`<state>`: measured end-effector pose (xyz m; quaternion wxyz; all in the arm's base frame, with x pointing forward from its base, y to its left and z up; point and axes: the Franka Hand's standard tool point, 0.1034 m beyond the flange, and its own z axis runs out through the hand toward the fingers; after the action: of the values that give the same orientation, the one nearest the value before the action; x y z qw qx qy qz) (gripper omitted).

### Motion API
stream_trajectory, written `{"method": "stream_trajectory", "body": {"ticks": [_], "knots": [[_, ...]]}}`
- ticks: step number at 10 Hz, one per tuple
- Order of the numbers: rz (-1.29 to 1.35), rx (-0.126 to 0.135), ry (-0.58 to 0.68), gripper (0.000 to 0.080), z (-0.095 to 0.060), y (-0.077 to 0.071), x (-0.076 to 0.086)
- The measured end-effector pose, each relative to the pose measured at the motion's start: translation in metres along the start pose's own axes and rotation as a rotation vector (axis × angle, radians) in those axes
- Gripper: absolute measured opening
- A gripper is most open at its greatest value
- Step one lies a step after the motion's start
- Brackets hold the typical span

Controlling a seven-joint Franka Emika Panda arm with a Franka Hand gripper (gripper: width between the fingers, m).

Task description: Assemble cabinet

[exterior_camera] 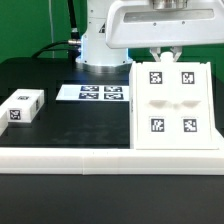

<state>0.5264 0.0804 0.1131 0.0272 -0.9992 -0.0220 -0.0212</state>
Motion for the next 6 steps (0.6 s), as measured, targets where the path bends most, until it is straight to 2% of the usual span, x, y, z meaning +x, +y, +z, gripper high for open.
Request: {"method": "stream_trajectory", "body": {"ticks": [2,6], "knots": [[0.000,0.004,-0.028,0.0002,-0.0086,-0.0004,0.0066],[-0.003,0.003,-0.031,0.0002,-0.0057,0.0006,0.0047]]}}
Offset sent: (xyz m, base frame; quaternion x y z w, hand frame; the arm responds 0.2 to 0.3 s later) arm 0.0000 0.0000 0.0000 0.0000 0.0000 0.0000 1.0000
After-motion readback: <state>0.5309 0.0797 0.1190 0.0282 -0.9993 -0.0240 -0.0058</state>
